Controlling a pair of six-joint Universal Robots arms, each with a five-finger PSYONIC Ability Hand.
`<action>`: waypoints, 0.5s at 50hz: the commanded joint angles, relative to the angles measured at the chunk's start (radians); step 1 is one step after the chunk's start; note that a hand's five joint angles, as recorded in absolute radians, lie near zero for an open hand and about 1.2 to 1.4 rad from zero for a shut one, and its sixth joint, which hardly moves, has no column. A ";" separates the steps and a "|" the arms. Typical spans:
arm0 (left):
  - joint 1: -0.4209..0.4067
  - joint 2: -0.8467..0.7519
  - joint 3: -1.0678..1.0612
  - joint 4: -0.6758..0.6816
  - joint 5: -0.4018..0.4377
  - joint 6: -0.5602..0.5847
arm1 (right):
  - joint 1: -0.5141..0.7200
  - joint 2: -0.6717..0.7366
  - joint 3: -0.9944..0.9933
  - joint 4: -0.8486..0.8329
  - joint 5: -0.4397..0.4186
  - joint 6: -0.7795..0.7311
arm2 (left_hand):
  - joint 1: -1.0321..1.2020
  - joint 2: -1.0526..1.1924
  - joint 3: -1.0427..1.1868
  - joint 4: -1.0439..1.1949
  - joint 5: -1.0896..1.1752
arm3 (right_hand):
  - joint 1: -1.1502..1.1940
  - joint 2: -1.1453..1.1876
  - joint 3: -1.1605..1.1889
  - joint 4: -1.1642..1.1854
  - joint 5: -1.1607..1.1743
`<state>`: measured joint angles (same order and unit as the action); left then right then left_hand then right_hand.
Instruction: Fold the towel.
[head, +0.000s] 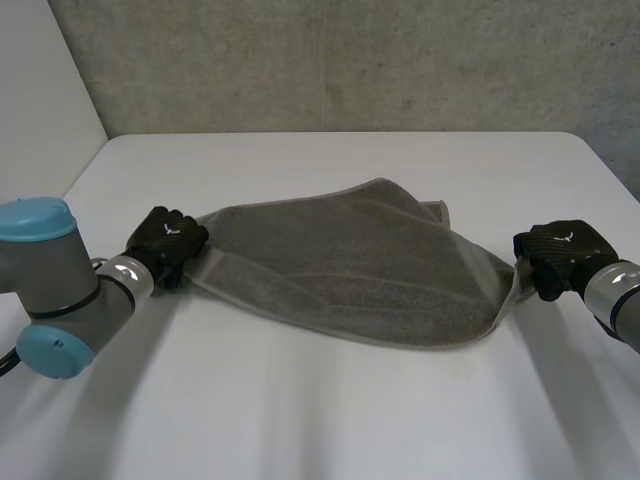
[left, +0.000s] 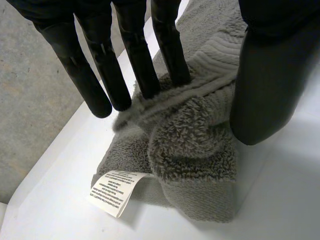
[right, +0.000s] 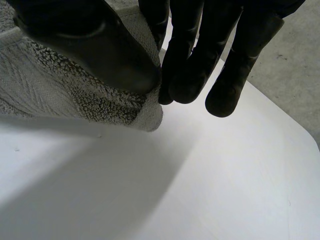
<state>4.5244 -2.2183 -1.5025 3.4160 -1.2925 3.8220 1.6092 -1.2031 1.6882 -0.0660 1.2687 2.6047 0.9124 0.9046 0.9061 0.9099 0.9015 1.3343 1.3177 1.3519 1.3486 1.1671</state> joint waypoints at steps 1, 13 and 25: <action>-0.001 0.011 0.001 -0.001 -0.001 -0.001 | -0.003 0.002 -0.002 0.000 0.000 0.000 | 0.105 0.113 0.111 0.108 -0.058 | 0.062 0.079 0.044 0.048 0.055; -0.018 0.100 -0.047 -0.032 0.004 -0.012 | -0.006 0.000 -0.007 0.002 0.001 0.000 | 0.129 0.137 0.135 0.132 -0.035 | 0.062 0.079 0.044 0.048 0.055; -0.019 0.095 -0.064 -0.055 0.004 -0.009 | -0.003 0.000 -0.005 0.002 0.000 0.000 | -0.006 0.002 0.000 -0.003 -0.170 | 0.062 0.079 0.044 0.048 0.055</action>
<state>4.5052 -2.1142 -1.5669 3.3752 -1.2884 3.8126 1.6067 -1.2027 1.6836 -0.0644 1.2687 2.6047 1.0631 1.0639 1.0638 1.0630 1.0684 1.3343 1.3177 1.3519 1.3486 1.1671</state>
